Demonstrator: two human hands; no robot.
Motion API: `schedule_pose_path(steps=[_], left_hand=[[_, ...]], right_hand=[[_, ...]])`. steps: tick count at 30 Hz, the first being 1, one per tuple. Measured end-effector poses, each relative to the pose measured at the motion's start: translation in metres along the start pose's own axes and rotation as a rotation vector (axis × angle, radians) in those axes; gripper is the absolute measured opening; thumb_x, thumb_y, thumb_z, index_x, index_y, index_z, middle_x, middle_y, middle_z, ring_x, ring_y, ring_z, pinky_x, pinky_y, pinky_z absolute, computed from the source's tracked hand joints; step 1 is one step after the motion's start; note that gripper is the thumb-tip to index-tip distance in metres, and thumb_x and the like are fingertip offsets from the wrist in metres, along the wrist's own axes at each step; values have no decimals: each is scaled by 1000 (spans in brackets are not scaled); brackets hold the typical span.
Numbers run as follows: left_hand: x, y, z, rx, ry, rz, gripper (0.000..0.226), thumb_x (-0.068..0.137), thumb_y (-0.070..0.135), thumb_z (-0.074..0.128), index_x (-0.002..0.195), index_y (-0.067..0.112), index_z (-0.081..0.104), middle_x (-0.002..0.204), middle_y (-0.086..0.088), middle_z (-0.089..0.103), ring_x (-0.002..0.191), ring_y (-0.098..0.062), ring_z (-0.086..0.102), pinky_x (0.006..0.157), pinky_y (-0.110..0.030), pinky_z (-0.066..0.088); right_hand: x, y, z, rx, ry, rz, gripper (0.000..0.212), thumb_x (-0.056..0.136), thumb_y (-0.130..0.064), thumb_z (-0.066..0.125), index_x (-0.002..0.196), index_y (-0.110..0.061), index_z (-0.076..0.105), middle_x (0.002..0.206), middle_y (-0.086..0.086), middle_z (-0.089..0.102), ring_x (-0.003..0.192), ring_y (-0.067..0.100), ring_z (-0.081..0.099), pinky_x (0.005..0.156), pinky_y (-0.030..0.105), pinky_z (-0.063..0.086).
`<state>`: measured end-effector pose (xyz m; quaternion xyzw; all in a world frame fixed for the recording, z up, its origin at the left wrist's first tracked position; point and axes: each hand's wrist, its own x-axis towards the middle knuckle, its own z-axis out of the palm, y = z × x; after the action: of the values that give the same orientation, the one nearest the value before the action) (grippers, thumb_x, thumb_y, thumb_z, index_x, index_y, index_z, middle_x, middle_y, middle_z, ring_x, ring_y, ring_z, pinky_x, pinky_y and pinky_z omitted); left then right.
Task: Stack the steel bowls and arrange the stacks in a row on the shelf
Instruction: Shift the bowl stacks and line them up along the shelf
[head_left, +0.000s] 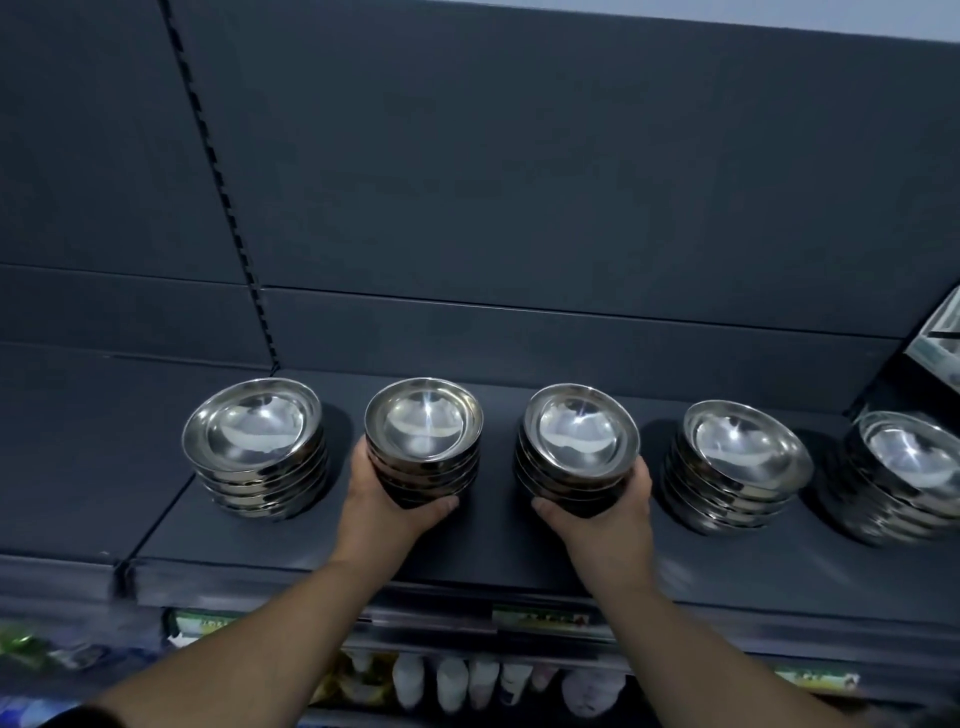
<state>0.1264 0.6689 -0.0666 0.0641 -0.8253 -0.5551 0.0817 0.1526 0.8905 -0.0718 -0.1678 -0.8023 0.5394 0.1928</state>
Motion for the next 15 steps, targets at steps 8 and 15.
schedule_pose_path(steps=[8,15], left_hand=[[-9,5,4,109,41,-144,123,48,34,95,147,13,25,144,-6,44,133,-22,42,111,-36,36],[-54,9,14,274,0,-139,44,71,29,83,98,13,51,101,-5,53,95,-22,56,74,-19,42]], right_hand=[[-4,5,-7,16,-26,12,116,56,-23,93,148,-21,22,145,-3,42,131,15,45,113,38,36],[0,11,-26,3,-125,73,119,57,-26,93,151,-21,20,150,4,39,134,17,43,113,35,36]])
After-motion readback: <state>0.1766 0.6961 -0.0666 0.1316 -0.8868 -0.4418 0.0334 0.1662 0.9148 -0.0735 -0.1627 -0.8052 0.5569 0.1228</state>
